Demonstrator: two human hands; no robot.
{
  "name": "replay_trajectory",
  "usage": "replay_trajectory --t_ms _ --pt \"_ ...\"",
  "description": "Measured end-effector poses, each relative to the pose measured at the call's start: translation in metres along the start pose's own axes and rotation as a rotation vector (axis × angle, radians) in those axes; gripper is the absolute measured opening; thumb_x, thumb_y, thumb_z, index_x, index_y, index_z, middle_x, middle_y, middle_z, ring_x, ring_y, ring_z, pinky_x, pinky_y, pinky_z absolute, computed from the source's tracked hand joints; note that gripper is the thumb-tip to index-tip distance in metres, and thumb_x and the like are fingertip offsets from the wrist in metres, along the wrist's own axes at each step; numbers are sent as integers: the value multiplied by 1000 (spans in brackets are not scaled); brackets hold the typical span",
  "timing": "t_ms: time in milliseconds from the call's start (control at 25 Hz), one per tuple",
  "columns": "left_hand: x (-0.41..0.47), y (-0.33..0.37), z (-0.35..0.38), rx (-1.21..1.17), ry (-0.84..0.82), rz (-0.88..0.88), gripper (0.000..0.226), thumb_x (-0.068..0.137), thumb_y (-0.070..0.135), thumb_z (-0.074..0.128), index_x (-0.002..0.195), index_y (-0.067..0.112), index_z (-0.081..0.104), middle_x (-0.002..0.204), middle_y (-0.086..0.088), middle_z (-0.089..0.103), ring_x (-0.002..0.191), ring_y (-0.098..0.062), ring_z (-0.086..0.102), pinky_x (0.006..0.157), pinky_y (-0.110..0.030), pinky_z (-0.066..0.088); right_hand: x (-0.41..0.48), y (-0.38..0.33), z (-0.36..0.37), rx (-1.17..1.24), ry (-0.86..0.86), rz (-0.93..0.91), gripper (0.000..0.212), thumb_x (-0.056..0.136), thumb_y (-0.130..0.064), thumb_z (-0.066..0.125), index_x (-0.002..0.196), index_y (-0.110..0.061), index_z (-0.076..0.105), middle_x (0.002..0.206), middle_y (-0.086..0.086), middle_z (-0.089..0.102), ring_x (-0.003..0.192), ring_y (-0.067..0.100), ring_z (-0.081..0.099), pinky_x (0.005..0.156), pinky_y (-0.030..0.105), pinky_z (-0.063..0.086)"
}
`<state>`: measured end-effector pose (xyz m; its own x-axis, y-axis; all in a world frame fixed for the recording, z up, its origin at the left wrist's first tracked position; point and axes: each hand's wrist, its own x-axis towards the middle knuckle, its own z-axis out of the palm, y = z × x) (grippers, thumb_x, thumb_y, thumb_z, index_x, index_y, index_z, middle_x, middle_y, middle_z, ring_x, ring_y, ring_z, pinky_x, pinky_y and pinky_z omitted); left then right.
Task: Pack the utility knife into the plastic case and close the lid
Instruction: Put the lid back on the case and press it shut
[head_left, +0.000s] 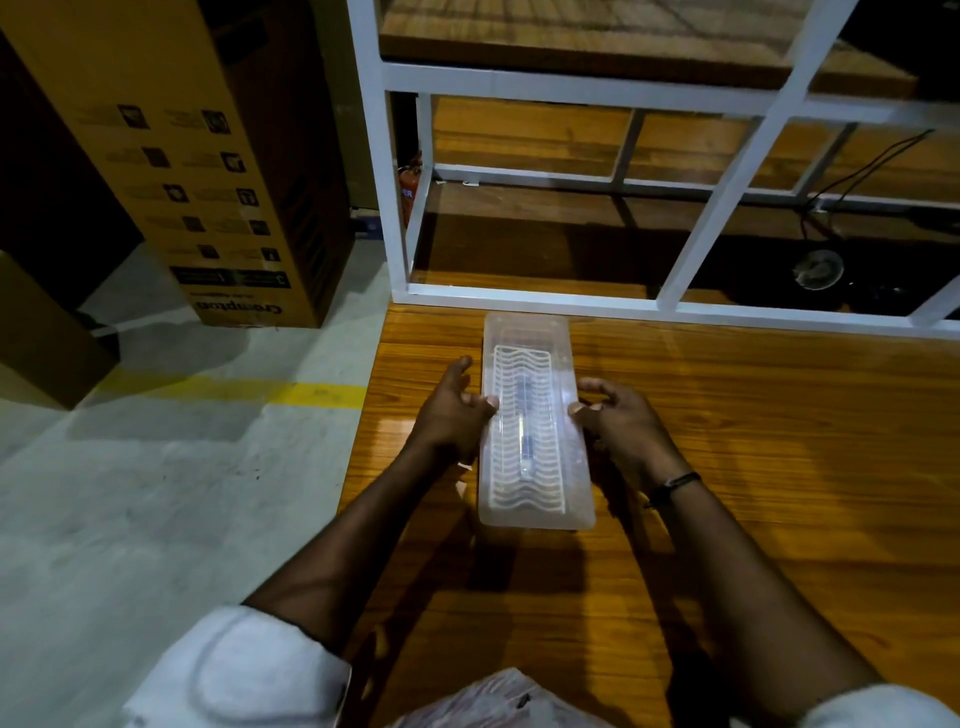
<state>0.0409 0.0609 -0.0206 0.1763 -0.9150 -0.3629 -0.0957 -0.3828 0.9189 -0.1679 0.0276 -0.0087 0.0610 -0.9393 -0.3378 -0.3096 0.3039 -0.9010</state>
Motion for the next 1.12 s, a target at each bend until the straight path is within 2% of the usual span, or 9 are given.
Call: replay_trajectory --t_ms 160,280,400,520,640,760,920,1040,1120 --pt "4 19 2 38 -53 10 89 94 4 56 159 41 7 127 -3 57 83 -31 68 60 -49 60 8 -10 3 -129 11 -75 69 90 -6 64 152 -28 40 98 4 71 84 21 70 65 33 54" --pt "17 28 5 268 29 152 87 87 17 59 159 40 16 156 -1 20 131 -38 44 96 -47 54 22 -15 12 -302 63 -158 70 88 -21 62 152 -38 39 135 2 58 117 25 61 89 37 54" --pt "25 27 13 765 6 274 79 93 39 45 162 30 7 170 4 -17 153 -40 6 119 -58 26 32 -21 19 -689 69 -202 74 87 -31 57 156 -31 32 168 2 18 152 34 18 120 47 28" --pt "31 28 17 976 12 314 78 97 42 39 162 21 3 171 4 -11 157 -34 -7 122 -58 12 35 -25 24 -894 62 -284 74 88 -35 50 157 -16 27 169 4 21 156 33 7 122 52 22" --pt "38 32 12 1054 16 339 80 94 46 40 162 18 9 172 1 2 157 -33 -7 124 -57 6 40 -30 24 -930 117 -341 66 86 -36 48 145 -8 38 149 15 49 149 37 27 112 51 37" --pt "42 33 9 1078 64 386 78 89 48 39 158 17 24 169 -3 19 155 -35 10 123 -56 15 44 -33 27 -1026 165 -407 67 83 -41 41 141 -8 46 143 14 53 140 34 40 106 49 42" --pt "52 33 11 1165 204 505 55 93 45 42 138 13 45 149 -10 48 136 -36 40 108 -54 35 48 -34 30 -1098 174 -424 68 84 -46 37 141 -10 50 148 13 50 145 35 34 107 50 40" --pt "55 32 21 1238 235 522 51 97 42 39 137 10 46 149 -15 47 132 -37 43 107 -54 35 53 -35 33 -1055 130 -413 67 89 -43 42 147 -9 43 159 12 40 153 33 21 117 54 32" --pt "57 30 25 1220 211 490 53 99 38 37 144 10 40 158 -14 39 142 -38 35 114 -56 29 58 -33 34 -1038 125 -425 69 89 -42 43 149 -8 39 158 15 41 151 33 28 117 52 32"
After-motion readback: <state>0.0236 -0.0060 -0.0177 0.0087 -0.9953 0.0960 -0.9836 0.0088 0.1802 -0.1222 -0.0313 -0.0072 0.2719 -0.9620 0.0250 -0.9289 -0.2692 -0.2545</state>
